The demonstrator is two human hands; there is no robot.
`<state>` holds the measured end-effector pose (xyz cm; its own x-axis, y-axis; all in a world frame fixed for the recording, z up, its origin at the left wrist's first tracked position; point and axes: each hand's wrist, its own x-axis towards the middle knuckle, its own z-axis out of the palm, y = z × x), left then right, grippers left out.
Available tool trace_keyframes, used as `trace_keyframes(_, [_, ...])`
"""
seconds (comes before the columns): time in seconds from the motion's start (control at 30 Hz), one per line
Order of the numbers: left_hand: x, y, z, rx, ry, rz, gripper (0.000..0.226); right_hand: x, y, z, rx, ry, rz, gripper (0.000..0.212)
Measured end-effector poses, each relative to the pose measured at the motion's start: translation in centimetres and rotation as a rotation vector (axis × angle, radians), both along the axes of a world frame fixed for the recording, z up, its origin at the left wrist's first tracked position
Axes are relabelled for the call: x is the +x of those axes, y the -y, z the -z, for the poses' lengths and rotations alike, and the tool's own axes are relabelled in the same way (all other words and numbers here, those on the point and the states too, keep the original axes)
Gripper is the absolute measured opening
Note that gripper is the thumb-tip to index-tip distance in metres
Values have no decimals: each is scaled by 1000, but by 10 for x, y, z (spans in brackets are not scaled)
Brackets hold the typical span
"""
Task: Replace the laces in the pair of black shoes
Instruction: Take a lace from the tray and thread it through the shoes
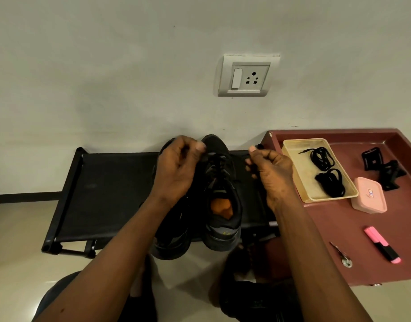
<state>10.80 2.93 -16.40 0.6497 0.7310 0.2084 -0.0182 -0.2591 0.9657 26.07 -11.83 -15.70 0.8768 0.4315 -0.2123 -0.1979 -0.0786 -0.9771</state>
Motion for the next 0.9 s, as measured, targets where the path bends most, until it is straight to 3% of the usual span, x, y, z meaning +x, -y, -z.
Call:
trace_keyframes(0.13, [-5,-15,-7,-234,83,-273,33,15,10,0,16,-8,234,18])
trace_keyframes(0.27, [-20,-28,-4,-69,-217,-535,35,30,23,3,-58,34,475,21])
trace_keyframes(0.47, [-39,-38,-8,167,-570,-557,27,44,43,12,-337,173,627,27])
trace_keyframes(0.6, [-55,-53,-7,225,-724,-608,25,51,55,8,-451,197,690,26])
trace_keyframes(0.67, [-60,-57,-7,245,-802,-589,22,53,59,7,-545,252,649,24])
trace_keyframes(0.77, [-54,-50,-8,365,-828,-522,20,45,52,8,-769,355,392,36])
trace_keyframes(0.83, [-43,-36,-9,464,-717,-456,17,35,40,9,-751,456,259,45])
trace_keyframes(0.9, [-30,-23,-10,517,-610,-336,14,25,24,9,-607,523,97,41])
